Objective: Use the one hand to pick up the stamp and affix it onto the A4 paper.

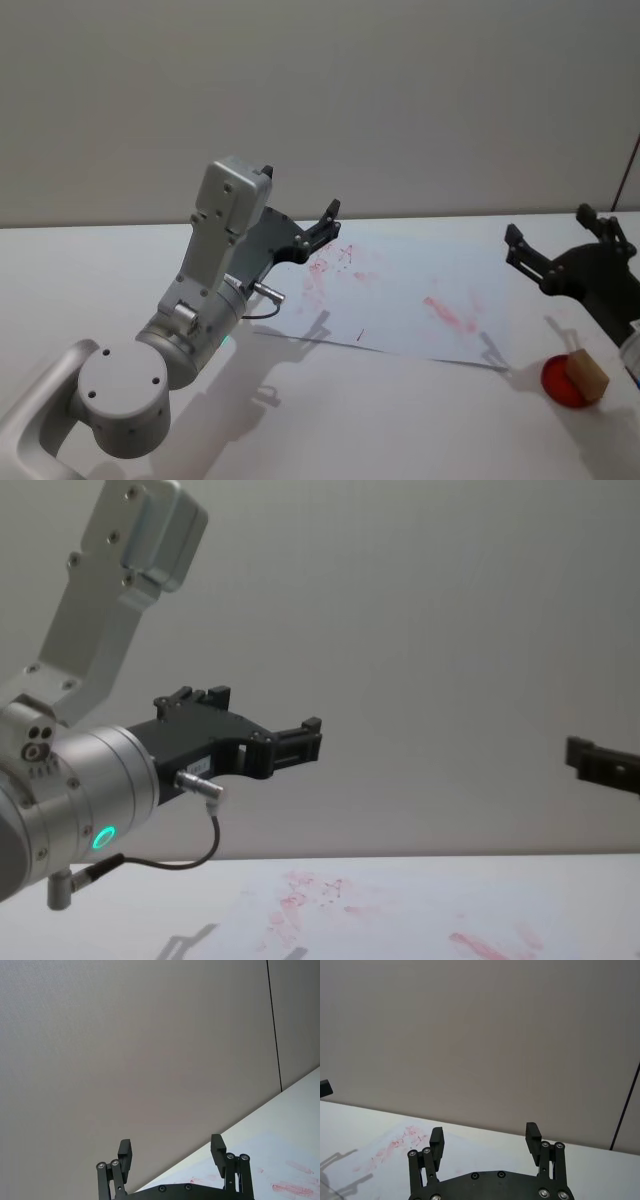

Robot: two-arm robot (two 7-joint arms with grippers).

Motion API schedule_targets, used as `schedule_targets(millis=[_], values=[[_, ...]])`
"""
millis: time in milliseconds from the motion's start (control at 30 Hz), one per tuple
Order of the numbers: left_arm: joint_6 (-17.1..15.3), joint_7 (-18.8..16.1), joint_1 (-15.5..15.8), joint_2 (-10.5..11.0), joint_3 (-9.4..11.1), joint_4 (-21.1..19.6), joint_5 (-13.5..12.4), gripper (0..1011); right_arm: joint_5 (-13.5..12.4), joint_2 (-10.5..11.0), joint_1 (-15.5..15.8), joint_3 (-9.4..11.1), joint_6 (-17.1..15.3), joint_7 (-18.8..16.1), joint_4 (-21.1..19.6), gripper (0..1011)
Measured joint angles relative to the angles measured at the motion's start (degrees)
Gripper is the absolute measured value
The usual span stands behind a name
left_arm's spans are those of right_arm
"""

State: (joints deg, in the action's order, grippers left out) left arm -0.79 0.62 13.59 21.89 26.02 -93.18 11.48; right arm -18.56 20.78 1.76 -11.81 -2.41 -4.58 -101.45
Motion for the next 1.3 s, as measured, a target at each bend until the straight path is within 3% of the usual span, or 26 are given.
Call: schedule_targets(millis=[333,667,967,1300], values=[[0.0,0.0,0.0,0.0,0.0,0.0,0.0,1001,-3.8,3.6,3.9,2.2,-2.3,0.1,-1.6,1001],[0.0,0.0,0.0,0.0,0.0,0.0,0.0,1001,-6.5,7.9,10.3,4.4,-6.3,0.9,-3.8,1001],[0.0,0.0,0.0,0.0,0.0,0.0,0.0,1001,-6.0,10.3,14.1,5.3,-8.9,1.0,-5.2,1001],[0.0,0.0,0.0,0.0,0.0,0.0,0.0,1001,-4.1,11.2,15.5,5.3,-11.0,0.6,-5.8,1001]])
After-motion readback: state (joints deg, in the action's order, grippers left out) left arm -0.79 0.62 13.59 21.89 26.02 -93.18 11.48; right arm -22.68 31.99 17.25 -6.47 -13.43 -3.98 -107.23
